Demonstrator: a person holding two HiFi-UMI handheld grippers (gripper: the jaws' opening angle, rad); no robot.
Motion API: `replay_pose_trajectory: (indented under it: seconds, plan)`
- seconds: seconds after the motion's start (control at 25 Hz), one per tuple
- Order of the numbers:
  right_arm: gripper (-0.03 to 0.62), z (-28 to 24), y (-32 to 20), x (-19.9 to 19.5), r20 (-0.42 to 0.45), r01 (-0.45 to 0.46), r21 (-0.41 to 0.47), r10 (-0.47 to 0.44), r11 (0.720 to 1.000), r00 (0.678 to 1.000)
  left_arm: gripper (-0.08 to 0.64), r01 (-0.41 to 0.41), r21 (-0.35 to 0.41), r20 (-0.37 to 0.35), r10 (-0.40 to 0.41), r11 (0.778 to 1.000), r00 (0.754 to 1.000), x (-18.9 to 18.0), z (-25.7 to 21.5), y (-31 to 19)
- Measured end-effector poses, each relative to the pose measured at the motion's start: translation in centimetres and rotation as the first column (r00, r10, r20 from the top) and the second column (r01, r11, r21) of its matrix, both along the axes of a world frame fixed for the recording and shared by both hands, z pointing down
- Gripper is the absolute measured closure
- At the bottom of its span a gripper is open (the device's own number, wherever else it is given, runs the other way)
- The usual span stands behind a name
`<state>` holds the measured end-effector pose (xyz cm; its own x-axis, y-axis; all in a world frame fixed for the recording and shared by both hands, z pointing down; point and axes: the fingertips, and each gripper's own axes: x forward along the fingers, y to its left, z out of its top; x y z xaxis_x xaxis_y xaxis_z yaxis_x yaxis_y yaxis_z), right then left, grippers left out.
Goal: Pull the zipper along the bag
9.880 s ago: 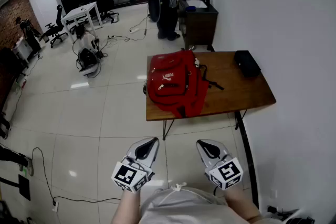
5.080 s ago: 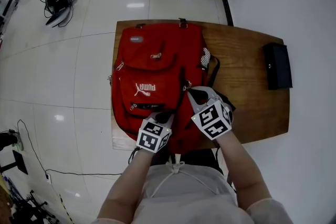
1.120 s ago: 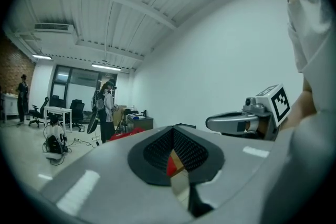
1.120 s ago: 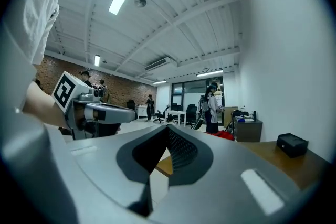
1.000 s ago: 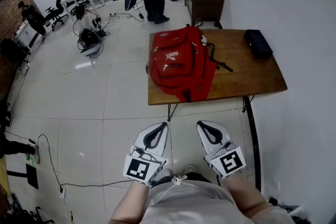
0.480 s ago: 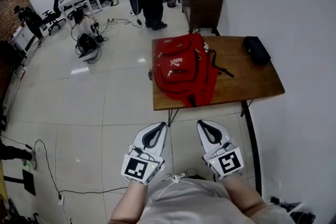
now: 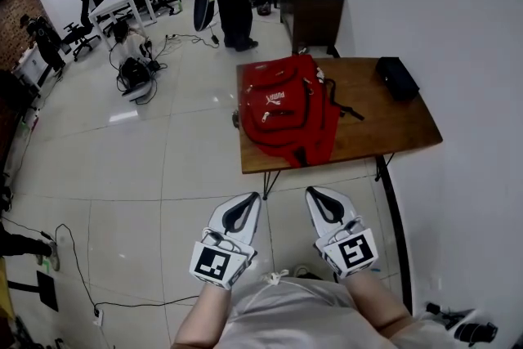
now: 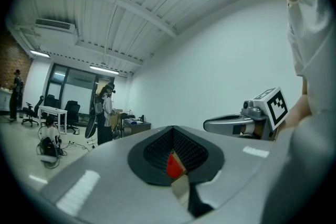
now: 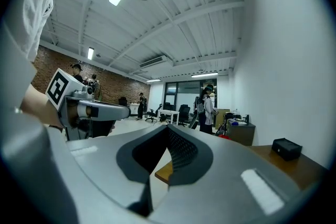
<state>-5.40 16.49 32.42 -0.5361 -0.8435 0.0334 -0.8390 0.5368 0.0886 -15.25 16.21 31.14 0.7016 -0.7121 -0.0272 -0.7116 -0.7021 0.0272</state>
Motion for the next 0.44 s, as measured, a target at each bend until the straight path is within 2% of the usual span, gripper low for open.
replay_pose_trajectory:
  seconds: [0.16,0.44]
  plan:
    - [0.588,0.14,0.29,-0.56,-0.014,0.013,0.007,-0.013,1.000,1.000,0.554,0.000,-0.018,0.026,0.001,1.000,1.000,-0.53,0.80,0.19]
    - [0.588,0.48,0.67,-1.00,-0.026,0.011,0.010,-0.011,1.000,1.000,0.554,-0.005,-0.016,0.012,0.005,1.000,1.000,-0.87,0.93,0.35]
